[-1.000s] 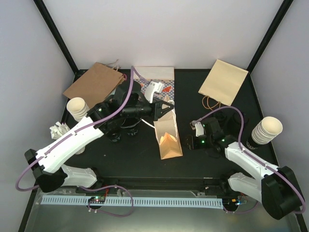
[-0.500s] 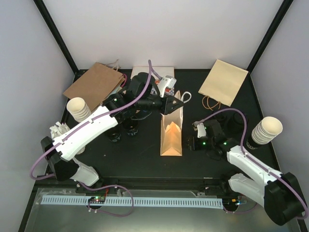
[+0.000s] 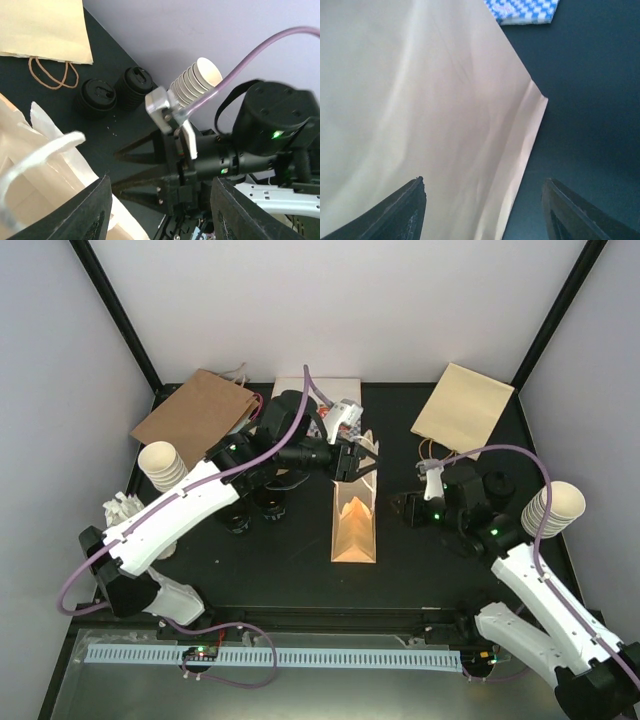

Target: Pack the takeout coffee

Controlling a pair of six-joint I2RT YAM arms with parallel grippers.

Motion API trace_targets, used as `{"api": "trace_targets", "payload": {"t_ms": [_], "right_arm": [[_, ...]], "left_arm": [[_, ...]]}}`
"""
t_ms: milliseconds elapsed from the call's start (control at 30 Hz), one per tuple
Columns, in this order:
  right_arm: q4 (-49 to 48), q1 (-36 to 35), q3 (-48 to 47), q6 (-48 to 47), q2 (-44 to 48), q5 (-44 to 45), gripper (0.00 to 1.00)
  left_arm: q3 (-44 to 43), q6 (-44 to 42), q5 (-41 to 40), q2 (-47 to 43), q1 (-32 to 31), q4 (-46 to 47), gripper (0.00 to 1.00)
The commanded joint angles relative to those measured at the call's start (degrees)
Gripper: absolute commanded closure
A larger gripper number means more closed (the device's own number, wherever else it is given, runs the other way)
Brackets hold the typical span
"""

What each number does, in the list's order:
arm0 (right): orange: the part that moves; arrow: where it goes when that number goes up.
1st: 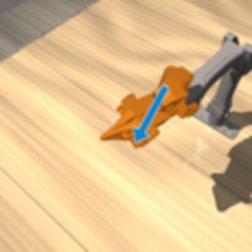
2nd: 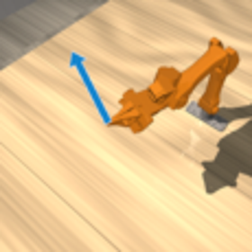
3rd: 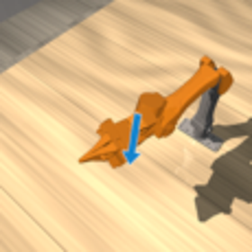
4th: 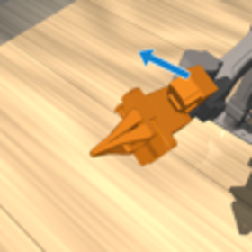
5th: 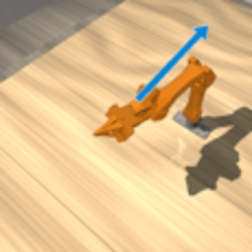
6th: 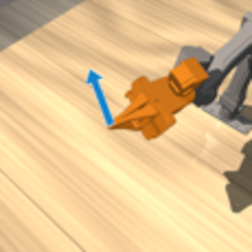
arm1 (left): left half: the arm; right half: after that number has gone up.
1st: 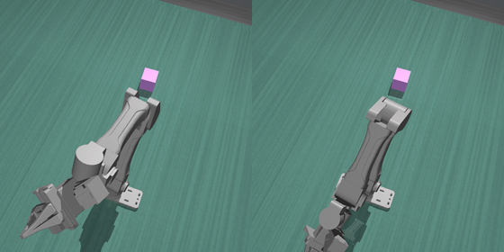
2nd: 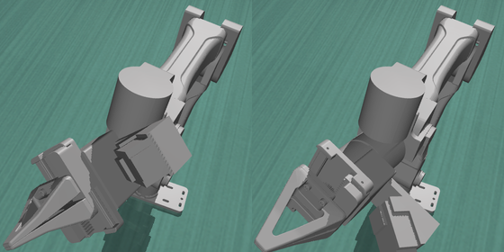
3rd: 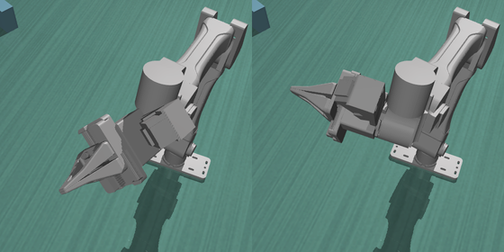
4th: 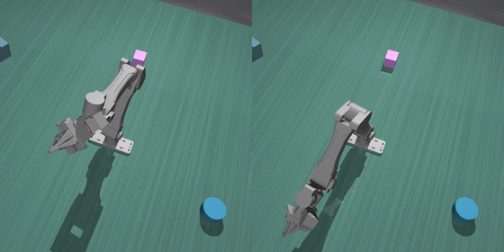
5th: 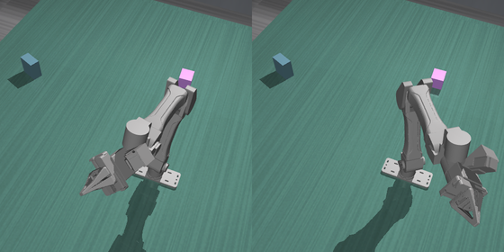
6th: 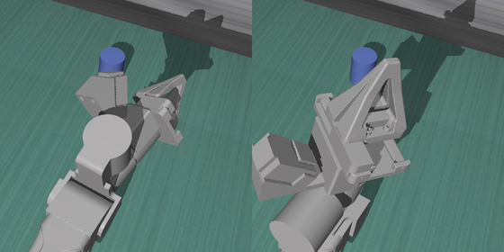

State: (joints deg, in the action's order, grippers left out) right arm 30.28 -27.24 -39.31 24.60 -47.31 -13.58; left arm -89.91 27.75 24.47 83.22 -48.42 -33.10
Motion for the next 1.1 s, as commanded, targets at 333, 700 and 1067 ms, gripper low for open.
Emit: {"api": "trace_targets", "payload": {"t_ms": [333, 700, 1067], "right_arm": [[19.2, -0.2, -26.2, -1.9, -4.6, 10.7, 0.01], [24.2, -0.2, -36.4, -1.6, -7.2, 7.5, 0.0], [31.6, -8.4, -42.6, -1.7, -12.5, 13.2, 0.0]], "left_arm": [[-3.3, -0.9, 0.1, -8.0, 0.3, -3.0, 0.35], [-4.5, -0.7, -7.7, -15.3, 0.1, -15.7, 0.3], [8.8, 4.8, -15.5, -17.5, -2.0, -15.8, 0.27]]}}
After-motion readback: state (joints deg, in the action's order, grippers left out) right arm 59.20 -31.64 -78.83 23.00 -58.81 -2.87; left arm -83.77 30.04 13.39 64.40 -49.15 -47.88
